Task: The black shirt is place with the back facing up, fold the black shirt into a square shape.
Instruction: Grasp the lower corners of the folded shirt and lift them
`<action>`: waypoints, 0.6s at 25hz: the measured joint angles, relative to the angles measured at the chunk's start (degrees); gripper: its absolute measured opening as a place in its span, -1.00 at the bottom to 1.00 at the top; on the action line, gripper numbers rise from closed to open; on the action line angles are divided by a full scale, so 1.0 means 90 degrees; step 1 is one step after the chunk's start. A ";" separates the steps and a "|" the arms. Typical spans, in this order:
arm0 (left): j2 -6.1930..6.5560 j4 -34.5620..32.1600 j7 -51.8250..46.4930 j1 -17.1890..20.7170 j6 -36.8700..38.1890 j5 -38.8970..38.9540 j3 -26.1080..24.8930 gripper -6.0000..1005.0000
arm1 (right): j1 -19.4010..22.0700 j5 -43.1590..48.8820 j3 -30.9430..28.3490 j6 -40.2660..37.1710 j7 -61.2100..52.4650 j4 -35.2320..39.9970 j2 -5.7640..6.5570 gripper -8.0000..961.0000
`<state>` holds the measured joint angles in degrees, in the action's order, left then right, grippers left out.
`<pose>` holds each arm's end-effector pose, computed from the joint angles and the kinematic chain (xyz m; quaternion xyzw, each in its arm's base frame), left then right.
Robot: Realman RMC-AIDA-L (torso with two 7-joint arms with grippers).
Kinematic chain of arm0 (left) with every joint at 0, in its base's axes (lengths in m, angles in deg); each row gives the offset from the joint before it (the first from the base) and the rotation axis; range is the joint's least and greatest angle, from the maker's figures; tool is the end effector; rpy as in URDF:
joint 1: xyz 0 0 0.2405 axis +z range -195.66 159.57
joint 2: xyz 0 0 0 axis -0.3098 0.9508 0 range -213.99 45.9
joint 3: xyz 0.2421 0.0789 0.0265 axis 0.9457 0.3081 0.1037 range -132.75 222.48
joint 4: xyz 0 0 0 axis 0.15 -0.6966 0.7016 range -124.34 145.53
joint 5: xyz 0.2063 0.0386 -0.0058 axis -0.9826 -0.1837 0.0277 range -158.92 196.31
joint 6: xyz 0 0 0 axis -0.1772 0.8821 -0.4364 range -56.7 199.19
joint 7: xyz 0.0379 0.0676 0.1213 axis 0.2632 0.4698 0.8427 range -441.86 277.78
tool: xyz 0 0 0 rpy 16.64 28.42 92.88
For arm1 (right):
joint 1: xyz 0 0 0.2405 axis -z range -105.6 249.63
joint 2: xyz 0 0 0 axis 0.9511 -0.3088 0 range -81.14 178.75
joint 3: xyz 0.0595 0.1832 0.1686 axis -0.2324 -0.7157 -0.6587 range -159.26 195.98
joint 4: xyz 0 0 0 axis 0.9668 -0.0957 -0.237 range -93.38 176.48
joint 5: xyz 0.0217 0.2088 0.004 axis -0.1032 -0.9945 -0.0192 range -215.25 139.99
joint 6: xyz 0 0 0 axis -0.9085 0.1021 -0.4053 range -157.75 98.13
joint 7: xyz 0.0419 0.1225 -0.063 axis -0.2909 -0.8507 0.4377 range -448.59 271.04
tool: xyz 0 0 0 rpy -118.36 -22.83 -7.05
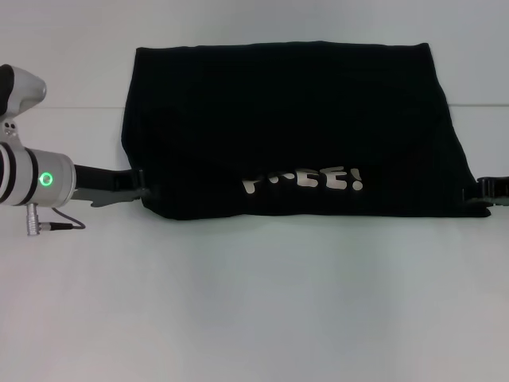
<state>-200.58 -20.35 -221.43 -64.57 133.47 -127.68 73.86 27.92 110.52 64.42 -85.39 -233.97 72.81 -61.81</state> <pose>-0.2779 0.4190 0.0054 -0.7385 -0.6231 -0.1101 0.2329 0.3119 0.4278 0.0442 -0.7453 0.5828 -0.0011 0.3240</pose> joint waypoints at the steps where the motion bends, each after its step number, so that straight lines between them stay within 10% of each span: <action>1: 0.0001 0.0000 0.0000 0.0000 0.0000 0.0001 -0.0002 -0.98 | 0.0008 0.0000 0.0001 0.0004 0.0005 0.0003 0.0000 -0.06; 15: 0.0001 0.0010 -0.0001 0.0014 -0.0078 0.0072 -0.0008 -0.99 | -0.0025 -0.0001 0.0015 0.0084 0.0060 -0.0018 -0.0135 -0.06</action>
<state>-200.57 -20.26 -221.44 -64.45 132.76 -127.03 73.79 27.70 110.51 64.55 -84.63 -233.43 72.65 -63.03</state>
